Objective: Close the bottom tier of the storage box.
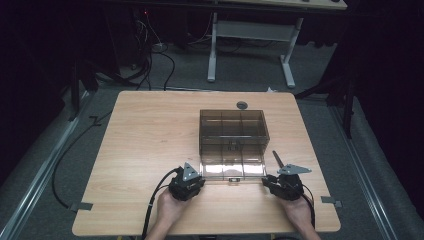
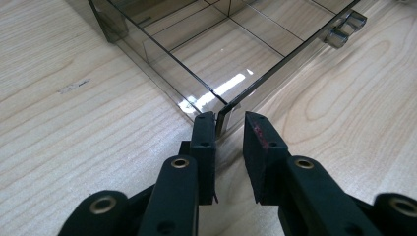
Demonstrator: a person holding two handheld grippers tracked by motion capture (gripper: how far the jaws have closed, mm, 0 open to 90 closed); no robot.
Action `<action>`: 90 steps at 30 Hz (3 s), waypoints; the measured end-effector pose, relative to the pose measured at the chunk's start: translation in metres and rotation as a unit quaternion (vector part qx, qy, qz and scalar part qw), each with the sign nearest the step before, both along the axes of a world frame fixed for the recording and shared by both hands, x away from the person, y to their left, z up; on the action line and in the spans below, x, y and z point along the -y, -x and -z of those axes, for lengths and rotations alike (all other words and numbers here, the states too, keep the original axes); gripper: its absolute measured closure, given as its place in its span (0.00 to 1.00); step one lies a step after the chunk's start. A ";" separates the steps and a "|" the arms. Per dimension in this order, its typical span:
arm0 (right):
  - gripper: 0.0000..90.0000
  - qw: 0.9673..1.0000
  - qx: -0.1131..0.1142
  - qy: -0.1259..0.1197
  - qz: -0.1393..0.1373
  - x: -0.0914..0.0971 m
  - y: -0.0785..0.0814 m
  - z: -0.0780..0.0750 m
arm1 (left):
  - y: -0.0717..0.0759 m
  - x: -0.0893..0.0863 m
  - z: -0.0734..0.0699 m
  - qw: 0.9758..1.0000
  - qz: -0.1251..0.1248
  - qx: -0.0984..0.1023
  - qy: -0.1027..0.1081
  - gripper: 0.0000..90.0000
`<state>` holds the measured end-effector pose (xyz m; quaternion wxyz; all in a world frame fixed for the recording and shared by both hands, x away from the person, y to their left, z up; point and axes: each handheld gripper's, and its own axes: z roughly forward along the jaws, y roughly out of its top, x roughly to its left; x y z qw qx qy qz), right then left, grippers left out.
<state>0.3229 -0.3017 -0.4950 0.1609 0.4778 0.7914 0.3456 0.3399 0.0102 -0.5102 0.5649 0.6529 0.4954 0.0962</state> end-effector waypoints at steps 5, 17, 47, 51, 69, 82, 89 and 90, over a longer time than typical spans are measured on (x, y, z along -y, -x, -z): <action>0.77 1.000 0.000 -0.002 -0.001 0.000 0.004 0.000 | 0.004 -0.001 0.000 1.000 0.000 -0.003 0.004 0.84; 0.77 1.000 0.003 -0.005 -0.004 -0.001 0.015 0.001 | 0.012 -0.003 0.000 1.000 0.003 -0.001 0.006 0.84; 0.57 0.996 0.022 0.014 0.082 0.037 0.027 0.003 | -0.023 -0.061 -0.012 0.995 -0.073 0.013 -0.073 0.44; 0.55 0.996 0.036 0.021 0.085 0.039 0.029 0.005 | -0.029 -0.087 -0.014 0.976 -0.016 -0.011 -0.215 0.44; 0.53 0.995 0.034 0.035 0.086 0.038 0.020 0.005 | -0.040 -0.090 -0.004 0.964 -0.008 -0.035 -0.265 0.36; 0.64 0.995 0.025 0.023 0.092 0.043 0.014 -0.016 | -0.040 -0.089 -0.004 0.963 -0.004 -0.037 -0.266 0.32; 0.68 0.995 0.011 0.036 0.095 0.047 0.001 -0.029 | -0.040 -0.089 -0.004 0.963 -0.003 -0.036 -0.266 0.32; 0.69 0.995 0.009 0.036 0.096 0.048 -0.001 -0.031 | -0.040 -0.089 -0.004 0.963 -0.003 -0.037 -0.266 0.32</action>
